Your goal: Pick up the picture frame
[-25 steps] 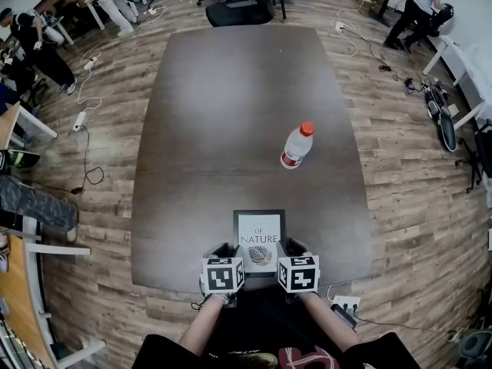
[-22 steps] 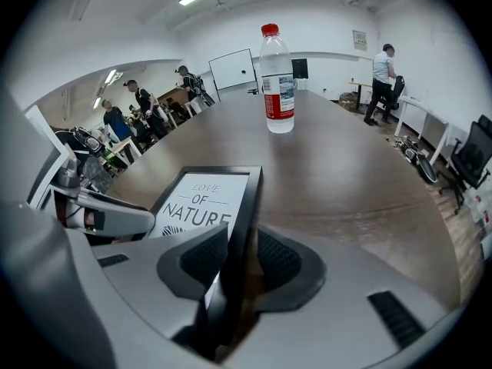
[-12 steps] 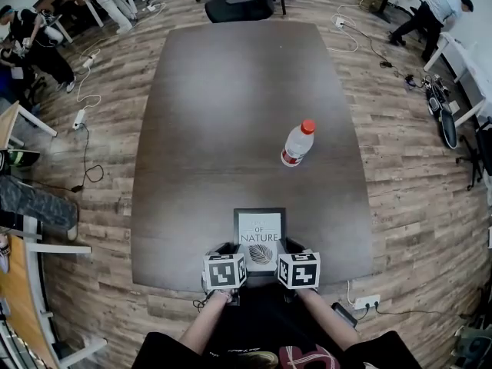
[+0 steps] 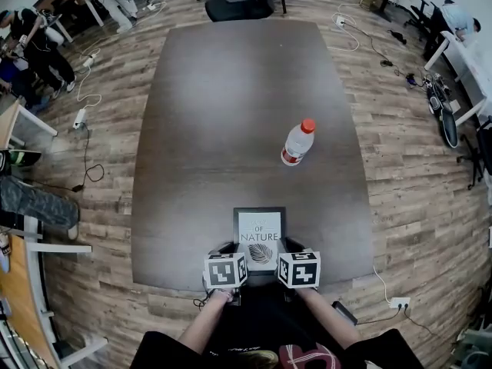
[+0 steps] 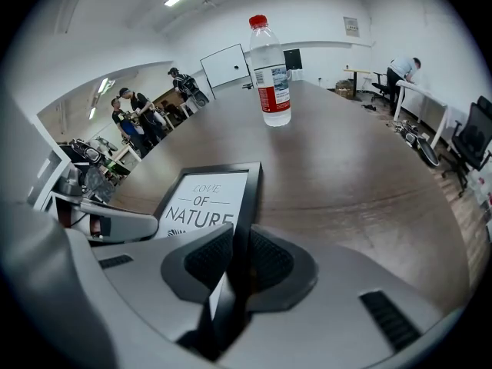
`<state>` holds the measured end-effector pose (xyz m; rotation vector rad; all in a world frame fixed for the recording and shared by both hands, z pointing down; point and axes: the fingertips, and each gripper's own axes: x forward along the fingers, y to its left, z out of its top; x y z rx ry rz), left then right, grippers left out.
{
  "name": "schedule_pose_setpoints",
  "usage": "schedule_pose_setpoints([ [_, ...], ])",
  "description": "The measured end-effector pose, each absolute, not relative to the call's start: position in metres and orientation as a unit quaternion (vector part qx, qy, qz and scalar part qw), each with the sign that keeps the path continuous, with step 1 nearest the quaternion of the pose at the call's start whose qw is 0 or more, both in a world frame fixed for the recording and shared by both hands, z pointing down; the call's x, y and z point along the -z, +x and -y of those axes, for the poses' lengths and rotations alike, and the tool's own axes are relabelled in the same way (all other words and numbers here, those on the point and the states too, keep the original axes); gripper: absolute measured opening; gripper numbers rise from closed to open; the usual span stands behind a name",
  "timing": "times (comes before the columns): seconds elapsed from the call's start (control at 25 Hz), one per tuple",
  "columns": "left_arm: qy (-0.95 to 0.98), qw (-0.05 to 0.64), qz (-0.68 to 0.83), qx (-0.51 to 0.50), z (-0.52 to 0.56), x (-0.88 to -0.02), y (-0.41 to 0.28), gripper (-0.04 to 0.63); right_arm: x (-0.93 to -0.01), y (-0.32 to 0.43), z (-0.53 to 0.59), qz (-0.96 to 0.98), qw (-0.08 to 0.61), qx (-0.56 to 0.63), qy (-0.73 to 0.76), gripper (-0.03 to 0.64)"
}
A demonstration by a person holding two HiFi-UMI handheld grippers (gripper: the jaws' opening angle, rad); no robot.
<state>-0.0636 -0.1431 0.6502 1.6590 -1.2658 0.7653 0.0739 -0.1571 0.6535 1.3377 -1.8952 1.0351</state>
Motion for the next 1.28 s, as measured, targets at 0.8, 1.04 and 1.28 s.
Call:
schedule_pose_setpoints([
  [0.8, 0.68, 0.419, 0.515, -0.31, 0.145, -0.641, -0.058, 0.074, -0.647, 0.079, 0.158, 0.709, 0.289, -0.382, 0.518, 0.074],
  [1.04, 0.684, 0.413, 0.517, -0.308, 0.147, -0.636, -0.059, 0.075, -0.643, 0.078, 0.159, 0.711, 0.286, -0.38, 0.518, 0.075],
  [1.28, 0.69, 0.404, 0.522, -0.297, 0.15, -0.629, -0.06, 0.075, -0.632, 0.077, 0.164, 0.723, 0.281, -0.353, 0.523, 0.077],
])
